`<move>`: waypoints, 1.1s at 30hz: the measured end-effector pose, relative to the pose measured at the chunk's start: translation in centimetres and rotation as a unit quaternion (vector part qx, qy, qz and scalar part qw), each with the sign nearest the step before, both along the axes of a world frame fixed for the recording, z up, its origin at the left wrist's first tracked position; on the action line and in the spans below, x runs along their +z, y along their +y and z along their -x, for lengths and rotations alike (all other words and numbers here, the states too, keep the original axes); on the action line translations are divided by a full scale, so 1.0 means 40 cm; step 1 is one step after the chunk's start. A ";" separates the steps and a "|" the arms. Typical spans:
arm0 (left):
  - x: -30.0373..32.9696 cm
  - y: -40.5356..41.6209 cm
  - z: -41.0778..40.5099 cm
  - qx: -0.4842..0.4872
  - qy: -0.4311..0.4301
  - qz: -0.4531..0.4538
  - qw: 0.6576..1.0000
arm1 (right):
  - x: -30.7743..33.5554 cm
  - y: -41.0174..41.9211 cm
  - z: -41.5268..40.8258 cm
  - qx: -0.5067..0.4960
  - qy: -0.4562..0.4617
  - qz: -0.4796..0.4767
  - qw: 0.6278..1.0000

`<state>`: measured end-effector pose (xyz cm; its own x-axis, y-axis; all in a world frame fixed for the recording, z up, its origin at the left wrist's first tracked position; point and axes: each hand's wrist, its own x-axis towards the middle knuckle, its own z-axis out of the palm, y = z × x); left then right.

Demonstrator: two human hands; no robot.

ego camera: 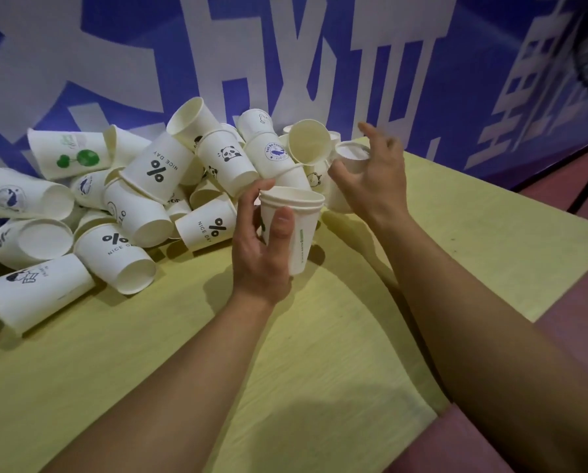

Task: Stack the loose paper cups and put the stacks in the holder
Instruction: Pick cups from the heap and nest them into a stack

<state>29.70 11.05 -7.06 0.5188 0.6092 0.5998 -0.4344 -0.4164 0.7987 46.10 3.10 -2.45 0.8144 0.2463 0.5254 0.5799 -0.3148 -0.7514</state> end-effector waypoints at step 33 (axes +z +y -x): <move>0.009 0.009 -0.003 0.040 0.003 0.060 0.997 | -0.019 0.013 0.115 0.262 -0.003 -0.104 0.959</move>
